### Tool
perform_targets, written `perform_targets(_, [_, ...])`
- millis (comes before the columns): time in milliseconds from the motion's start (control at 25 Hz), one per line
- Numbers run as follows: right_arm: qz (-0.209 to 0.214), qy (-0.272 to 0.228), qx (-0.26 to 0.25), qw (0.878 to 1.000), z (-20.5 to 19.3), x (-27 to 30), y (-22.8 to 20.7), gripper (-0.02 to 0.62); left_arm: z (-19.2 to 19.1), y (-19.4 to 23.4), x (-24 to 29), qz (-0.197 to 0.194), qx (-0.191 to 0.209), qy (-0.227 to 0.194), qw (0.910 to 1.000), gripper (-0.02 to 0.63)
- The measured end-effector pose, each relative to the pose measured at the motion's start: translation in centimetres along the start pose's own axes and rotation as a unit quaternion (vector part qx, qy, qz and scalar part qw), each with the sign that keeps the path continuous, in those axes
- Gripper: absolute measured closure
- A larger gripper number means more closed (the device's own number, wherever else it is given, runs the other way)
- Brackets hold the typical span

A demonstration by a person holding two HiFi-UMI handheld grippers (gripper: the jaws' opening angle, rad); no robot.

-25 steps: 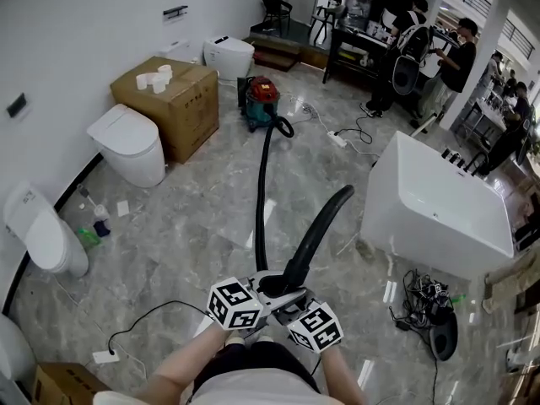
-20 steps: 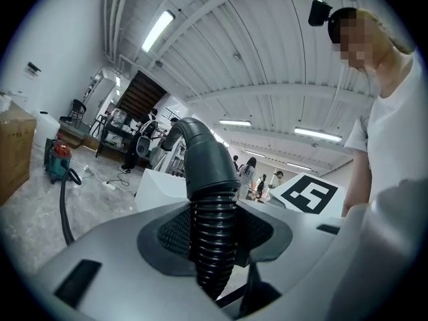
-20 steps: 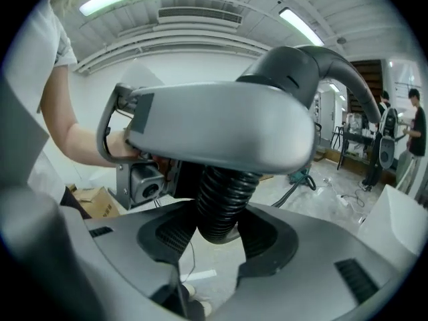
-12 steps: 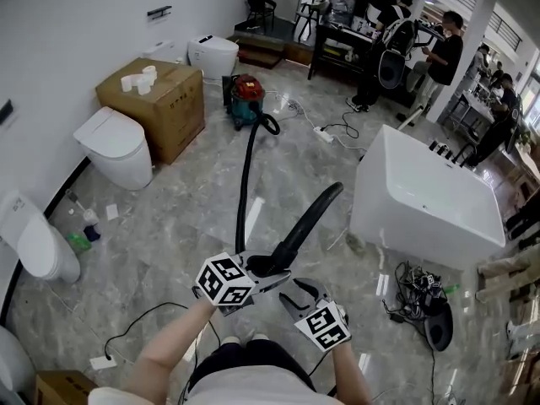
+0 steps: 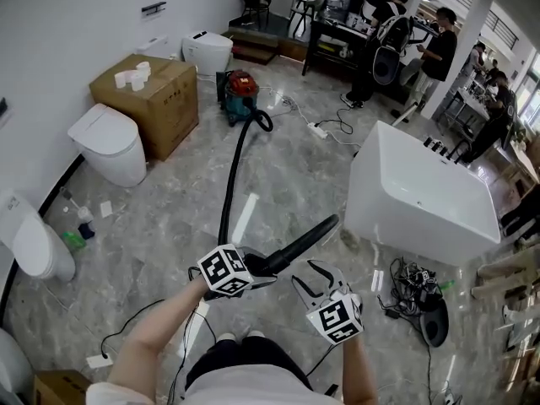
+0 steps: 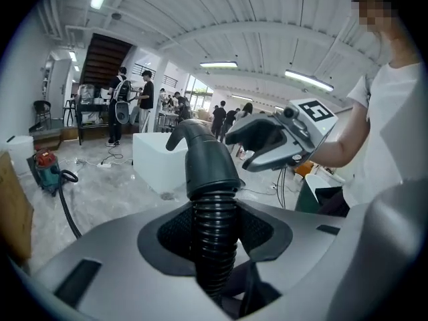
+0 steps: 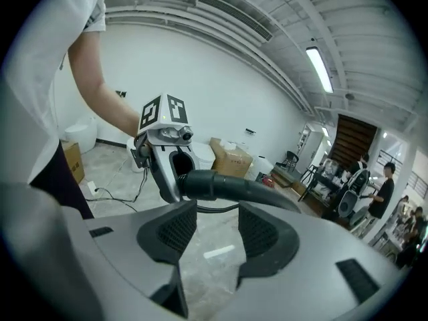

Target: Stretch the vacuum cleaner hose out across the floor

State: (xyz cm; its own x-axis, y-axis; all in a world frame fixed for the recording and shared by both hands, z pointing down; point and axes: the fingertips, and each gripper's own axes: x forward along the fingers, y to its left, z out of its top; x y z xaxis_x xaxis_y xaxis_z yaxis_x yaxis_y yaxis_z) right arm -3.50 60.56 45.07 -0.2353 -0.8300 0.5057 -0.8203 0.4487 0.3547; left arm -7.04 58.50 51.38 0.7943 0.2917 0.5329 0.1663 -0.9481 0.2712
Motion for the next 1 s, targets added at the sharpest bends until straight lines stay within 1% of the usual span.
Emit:
perform_targets(160, [-0.004, 0.03, -0.078, 0.997, 0.2, 0.4, -0.6, 0.408, -1.2, 0.0, 0.9, -0.005, 0.023, 0.047, 0.9986, 0.435])
perform_targets(240, [0.008, 0.049, -0.124, 0.991, 0.1, 0.7, -0.6, 0.403, -1.8, -0.1, 1.2, -0.009, 0.037, 0.076, 0.9964, 0.436])
perform_targets(280, [0.015, 0.062, -0.153, 0.986, 0.0, 0.9, -0.4, 0.403, -2.0, -0.1, 1.3, -0.012, 0.044, 0.089, 0.995, 0.436])
perform_targets(320, [0.023, 0.077, -0.186, 0.979, -0.3, 1.3, -0.2, 0.403, -2.3, -0.1, 1.3, -0.017, 0.05, 0.1, 0.9936, 0.436])
perform_targets(400, [0.042, 0.108, -0.253, 0.961, -1.1, 2.1, 0.3, 0.404, -2.7, -0.1, 1.4, -0.027, 0.061, 0.12, 0.9906, 0.436])
perform_targets(440, [0.052, 0.119, -0.277, 0.952, -1.5, 2.4, 0.5, 0.404, -2.9, -0.1, 1.4, -0.031, 0.068, 0.129, 0.9888, 0.436])
perform_targets(600, [0.091, 0.155, -0.343, 0.922, -2.3, 3.9, 1.3, 0.405, -3.5, 0.2, 1.5, -0.028, 0.088, 0.161, 0.9827, 0.436])
perform_targets(720, [0.105, 0.185, -0.405, 0.889, -3.3, 4.7, 2.0, 0.405, -3.7, 0.3, 1.3, -0.033, 0.1, 0.169, 0.9799, 0.436])
perform_targets(760, [0.108, 0.192, -0.421, 0.88, -3.6, 5.0, 2.3, 0.405, -3.7, 0.2, 1.3, -0.036, 0.106, 0.169, 0.9792, 0.435])
perform_targets(800, [0.111, 0.198, -0.432, 0.873, -3.7, 5.3, 2.5, 0.405, -3.7, 0.0, 1.3, -0.038, 0.111, 0.171, 0.9783, 0.434])
perform_targets(880, [0.116, 0.208, -0.443, 0.864, -3.8, 5.9, 2.9, 0.406, -3.7, -0.2, 1.3, -0.04, 0.117, 0.177, 0.9764, 0.435])
perform_targets(920, [0.118, 0.212, -0.445, 0.862, -3.9, 6.1, 3.0, 0.407, -3.7, -0.2, 1.2, -0.039, 0.117, 0.179, 0.9761, 0.435])
perform_targets(960, [0.121, 0.212, -0.442, 0.863, -3.9, 6.2, 3.0, 0.408, -3.7, -0.1, 1.1, -0.037, 0.116, 0.177, 0.9765, 0.434])
perform_targets(1000, [0.125, 0.211, -0.432, 0.868, -3.8, 6.2, 3.2, 0.41, -3.7, -0.1, 1.0, -0.036, 0.116, 0.174, 0.9772, 0.434])
